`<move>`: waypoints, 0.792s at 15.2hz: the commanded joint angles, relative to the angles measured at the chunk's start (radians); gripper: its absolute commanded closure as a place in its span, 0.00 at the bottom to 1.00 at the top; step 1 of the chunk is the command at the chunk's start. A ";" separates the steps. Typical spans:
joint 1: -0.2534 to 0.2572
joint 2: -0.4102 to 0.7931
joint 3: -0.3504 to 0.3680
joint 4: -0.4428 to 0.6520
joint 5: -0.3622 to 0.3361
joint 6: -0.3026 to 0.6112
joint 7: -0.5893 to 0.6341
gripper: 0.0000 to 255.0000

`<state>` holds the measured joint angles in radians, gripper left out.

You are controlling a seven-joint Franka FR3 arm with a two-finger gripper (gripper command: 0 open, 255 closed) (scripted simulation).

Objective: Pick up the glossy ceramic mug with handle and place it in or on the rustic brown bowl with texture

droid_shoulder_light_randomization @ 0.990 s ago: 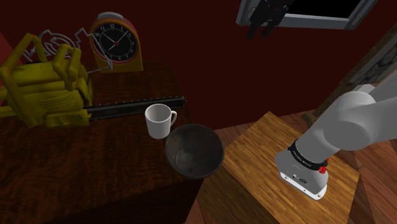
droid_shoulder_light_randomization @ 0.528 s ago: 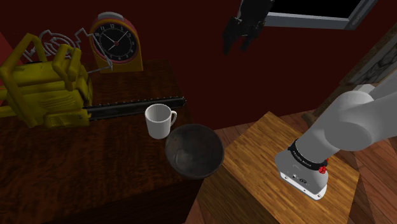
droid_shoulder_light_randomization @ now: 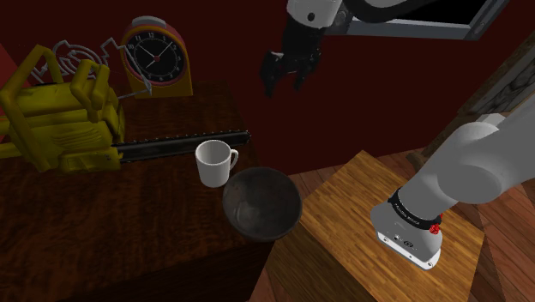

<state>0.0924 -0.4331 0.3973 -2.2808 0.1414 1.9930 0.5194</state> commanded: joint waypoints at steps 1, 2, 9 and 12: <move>-0.001 0.068 0.054 0.029 -0.018 0.032 0.069 0.00; -0.002 0.100 0.077 0.045 -0.031 0.043 0.101 0.00; -0.002 0.371 0.224 0.194 -0.192 0.096 0.356 0.00; 0.025 0.508 0.258 0.280 -0.295 0.094 0.476 0.00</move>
<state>0.1089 0.0322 0.6450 -2.0235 -0.1195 2.0851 0.9546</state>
